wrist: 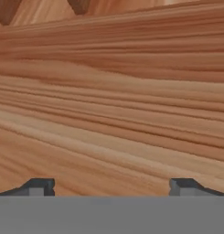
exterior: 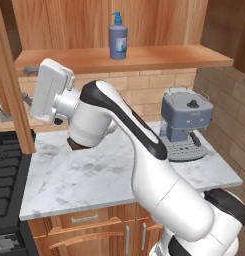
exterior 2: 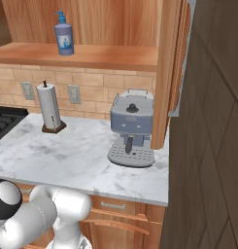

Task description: Open the cabinet. Pick the soap dispenser and place it next to the sink. Then close the cabinet.

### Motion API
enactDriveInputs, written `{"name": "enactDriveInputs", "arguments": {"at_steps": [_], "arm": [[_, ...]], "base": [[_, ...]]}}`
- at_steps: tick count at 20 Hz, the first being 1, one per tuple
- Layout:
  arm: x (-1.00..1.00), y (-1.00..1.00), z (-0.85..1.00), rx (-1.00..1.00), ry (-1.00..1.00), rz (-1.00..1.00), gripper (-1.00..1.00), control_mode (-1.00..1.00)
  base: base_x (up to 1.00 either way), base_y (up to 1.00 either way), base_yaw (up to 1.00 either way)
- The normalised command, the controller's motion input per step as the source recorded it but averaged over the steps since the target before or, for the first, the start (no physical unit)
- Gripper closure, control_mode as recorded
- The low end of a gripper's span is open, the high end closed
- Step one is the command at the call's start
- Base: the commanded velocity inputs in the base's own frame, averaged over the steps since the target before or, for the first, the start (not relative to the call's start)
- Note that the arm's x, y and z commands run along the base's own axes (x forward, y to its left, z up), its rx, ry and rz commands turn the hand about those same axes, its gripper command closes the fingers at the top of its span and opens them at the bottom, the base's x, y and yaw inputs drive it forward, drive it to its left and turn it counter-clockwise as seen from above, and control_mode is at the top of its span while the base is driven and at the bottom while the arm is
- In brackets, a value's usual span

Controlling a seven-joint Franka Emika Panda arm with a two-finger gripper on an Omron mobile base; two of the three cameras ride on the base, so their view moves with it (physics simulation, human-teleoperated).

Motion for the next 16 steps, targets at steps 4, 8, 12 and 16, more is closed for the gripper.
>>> {"name": "enactDriveInputs", "arguments": {"at_steps": [4,8,12,16], "arm": [[0.0,-0.21,0.16,-0.02,0.24,0.09,-1.0,-1.0],[0.0,-0.34,0.17,-0.07,0.16,0.1,-1.0,-1.0],[0.0,-0.46,0.17,-0.07,0.12,0.11,-1.0,-1.0],[0.0,-0.49,0.15,-0.12,0.08,0.12,-1.0,-1.0]], "base": [[0.0,0.0,0.0],[0.0,0.0,0.0],[0.0,0.0,0.0],[0.0,0.0,0.0]]}}
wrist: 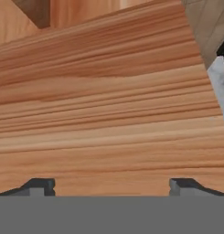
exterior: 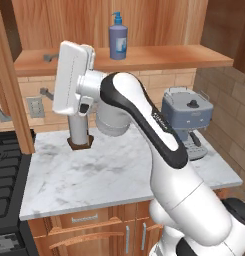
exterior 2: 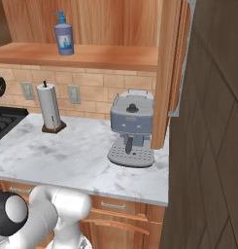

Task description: Open the cabinet. Pick the soap dispenser and place it next to the sink. Then close the cabinet.

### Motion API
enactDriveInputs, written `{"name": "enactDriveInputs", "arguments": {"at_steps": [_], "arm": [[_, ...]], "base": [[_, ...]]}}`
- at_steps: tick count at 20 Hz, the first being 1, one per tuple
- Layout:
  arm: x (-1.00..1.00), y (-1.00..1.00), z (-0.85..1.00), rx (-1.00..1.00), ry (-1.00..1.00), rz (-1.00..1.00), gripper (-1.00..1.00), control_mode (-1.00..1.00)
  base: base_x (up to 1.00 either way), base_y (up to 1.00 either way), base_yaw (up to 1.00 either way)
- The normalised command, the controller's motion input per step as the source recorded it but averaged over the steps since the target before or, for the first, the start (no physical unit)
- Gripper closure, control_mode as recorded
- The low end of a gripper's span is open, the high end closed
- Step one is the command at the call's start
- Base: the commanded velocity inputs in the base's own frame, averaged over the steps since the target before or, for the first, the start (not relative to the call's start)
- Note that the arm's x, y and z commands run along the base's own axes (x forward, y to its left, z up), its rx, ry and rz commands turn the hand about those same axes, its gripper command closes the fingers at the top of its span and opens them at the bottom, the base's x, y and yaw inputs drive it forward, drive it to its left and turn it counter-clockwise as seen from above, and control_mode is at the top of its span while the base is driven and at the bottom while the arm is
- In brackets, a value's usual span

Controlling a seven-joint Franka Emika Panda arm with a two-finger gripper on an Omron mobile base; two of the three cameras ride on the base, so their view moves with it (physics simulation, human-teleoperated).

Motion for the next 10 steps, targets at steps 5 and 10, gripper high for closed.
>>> {"name": "enactDriveInputs", "arguments": {"at_steps": [5,10], "arm": [[-0.06,-0.51,0.12,-0.2,0.0,0.12,-1.0,-1.0],[-0.04,-0.46,0.1,-0.23,0.0,0.08,-1.0,-1.0]], "base": [[0.0,0.0,0.0],[0.0,0.0,0.0]]}}
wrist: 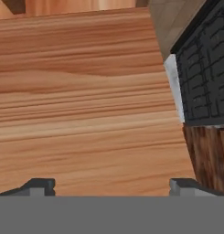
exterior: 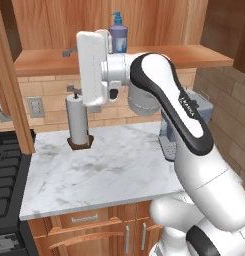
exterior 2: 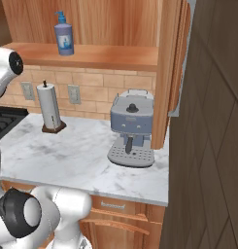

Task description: Open the cabinet. Pick the soap dispenser and place it next to the sink. Then close the cabinet.

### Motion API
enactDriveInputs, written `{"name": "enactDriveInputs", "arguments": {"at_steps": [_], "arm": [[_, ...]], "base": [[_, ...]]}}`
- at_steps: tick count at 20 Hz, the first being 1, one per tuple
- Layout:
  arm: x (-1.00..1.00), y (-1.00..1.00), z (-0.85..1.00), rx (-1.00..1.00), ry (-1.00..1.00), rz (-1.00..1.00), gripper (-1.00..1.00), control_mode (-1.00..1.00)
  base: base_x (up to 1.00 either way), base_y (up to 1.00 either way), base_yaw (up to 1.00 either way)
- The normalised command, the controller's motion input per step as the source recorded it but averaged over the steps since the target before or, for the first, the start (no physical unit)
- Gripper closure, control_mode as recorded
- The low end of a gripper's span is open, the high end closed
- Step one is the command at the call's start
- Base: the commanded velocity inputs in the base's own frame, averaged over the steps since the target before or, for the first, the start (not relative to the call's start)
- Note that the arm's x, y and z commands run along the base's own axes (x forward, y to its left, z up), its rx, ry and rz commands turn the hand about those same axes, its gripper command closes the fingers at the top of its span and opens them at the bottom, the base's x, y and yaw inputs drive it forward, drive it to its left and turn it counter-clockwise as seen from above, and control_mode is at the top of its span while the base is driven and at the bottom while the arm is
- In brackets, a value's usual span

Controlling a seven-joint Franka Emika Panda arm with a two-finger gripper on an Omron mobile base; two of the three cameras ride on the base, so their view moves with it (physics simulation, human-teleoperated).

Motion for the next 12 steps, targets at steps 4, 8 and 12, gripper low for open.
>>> {"name": "enactDriveInputs", "arguments": {"at_steps": [4,8,12], "arm": [[-0.09,-0.46,0.09,-0.24,0.0,0.05,-1.0,-1.0],[-0.1,-0.44,0.06,-0.26,0.0,0.0,-1.0,-1.0],[-0.1,-0.39,0.02,-0.22,0.0,0.0,-1.0,-1.0]], "base": [[0.0,0.0,0.0],[0.0,0.0,0.0],[0.0,0.0,0.0]]}}
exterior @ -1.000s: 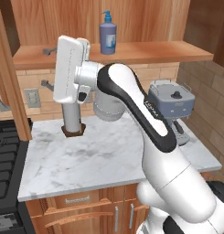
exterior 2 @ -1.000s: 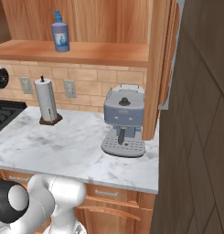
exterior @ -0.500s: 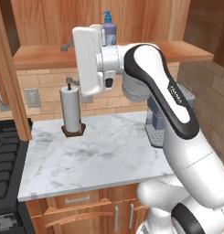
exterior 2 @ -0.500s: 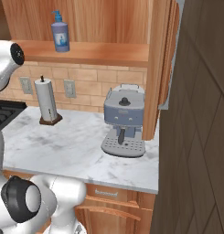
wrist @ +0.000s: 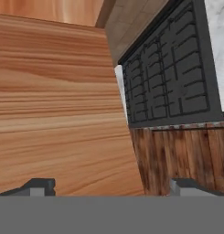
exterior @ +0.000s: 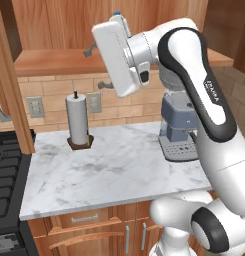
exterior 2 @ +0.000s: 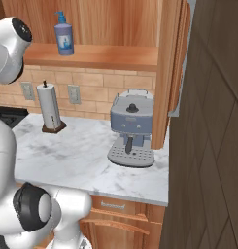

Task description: Open the cabinet. Pick the soap dispenser and place it next to the sink. Then close the cabinet.

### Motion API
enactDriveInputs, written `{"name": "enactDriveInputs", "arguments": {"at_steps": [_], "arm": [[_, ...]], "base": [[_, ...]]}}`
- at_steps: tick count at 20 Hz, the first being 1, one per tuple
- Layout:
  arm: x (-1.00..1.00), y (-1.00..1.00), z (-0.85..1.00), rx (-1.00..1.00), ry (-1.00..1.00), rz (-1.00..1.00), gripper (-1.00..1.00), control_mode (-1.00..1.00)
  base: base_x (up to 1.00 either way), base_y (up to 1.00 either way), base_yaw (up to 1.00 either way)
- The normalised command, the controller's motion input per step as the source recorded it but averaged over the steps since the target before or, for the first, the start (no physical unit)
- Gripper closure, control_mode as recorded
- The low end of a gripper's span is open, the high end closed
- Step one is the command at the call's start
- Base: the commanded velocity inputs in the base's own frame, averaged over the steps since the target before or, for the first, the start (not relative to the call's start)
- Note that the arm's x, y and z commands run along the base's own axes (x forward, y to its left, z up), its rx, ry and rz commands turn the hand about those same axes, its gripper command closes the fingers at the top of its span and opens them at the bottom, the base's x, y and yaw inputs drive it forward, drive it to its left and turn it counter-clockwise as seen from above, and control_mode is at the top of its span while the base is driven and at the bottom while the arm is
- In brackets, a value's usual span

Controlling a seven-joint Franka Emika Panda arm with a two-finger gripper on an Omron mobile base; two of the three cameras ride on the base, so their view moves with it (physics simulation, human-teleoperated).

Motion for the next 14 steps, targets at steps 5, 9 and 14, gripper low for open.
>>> {"name": "enactDriveInputs", "arguments": {"at_steps": [5,9,14], "arm": [[-0.11,-0.39,0.02,-0.18,0.0,0.0,-1.0,-1.0],[-0.08,-0.35,0.0,-0.18,0.0,-0.01,-1.0,-1.0],[-0.09,-0.33,0.0,-0.2,-0.02,-0.03,-1.0,-1.0]], "base": [[0.0,0.0,0.0],[0.0,0.0,0.0],[0.0,0.0,0.0]]}}
